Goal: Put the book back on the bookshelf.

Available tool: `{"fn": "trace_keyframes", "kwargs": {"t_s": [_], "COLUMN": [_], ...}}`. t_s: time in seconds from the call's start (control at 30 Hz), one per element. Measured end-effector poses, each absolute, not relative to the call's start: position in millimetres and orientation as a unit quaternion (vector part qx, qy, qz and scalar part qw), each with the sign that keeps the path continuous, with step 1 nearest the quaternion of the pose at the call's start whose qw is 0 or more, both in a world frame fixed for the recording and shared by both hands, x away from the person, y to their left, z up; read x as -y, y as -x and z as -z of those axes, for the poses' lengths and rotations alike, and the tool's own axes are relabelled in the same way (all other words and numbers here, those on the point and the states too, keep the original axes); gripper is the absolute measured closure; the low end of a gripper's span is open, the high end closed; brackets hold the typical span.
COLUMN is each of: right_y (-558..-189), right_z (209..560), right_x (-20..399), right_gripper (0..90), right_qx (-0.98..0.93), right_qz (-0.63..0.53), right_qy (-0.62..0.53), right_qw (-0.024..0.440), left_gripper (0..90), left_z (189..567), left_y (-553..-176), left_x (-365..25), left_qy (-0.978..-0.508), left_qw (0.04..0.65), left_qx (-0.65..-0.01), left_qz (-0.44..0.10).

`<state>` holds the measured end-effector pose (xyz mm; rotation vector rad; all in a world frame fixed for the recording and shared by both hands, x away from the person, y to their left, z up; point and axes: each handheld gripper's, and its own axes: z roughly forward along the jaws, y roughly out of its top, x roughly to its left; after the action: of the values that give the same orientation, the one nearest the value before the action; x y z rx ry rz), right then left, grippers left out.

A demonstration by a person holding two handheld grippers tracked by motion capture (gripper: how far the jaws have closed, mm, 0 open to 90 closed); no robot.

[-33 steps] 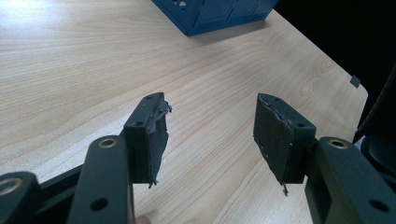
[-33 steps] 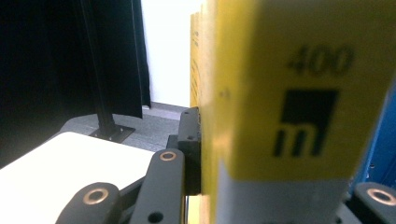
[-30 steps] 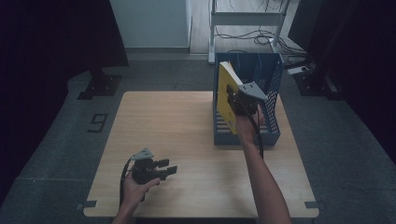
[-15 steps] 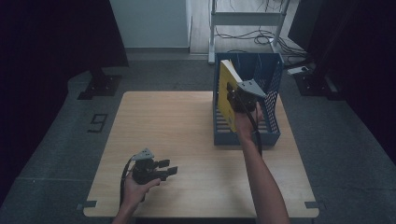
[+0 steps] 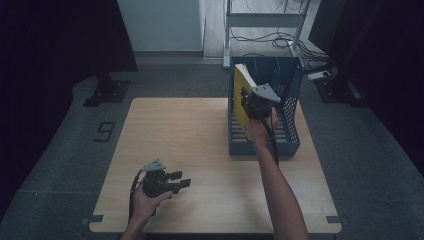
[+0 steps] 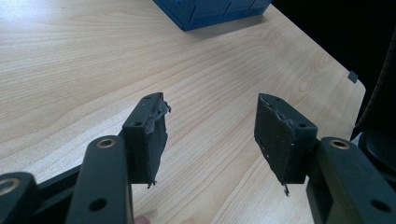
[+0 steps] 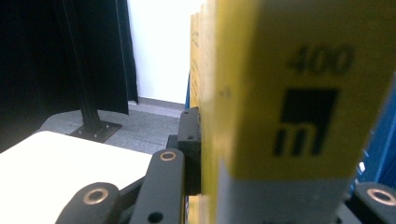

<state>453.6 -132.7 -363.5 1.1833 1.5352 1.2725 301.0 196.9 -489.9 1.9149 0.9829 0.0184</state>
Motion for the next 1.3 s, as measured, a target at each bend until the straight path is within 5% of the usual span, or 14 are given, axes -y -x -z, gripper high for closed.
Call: {"fn": "trace_keyframes", "kwargs": {"t_s": [1.3], "right_y": [-488.7], "right_z": [375.6], "right_x": [122.5], "right_gripper": [73.8], "right_qx": [-0.592], "right_qz": [-0.493], "right_qy": [-0.496], "right_qw": [0.401], "left_gripper": [43.6], "left_z": [492.0], "left_y": [-302.3], "left_x": [-199.0], "left_qy": [-0.779], "left_qw": [0.479], "left_qx": [-0.404], "left_qz": [0.000]}}
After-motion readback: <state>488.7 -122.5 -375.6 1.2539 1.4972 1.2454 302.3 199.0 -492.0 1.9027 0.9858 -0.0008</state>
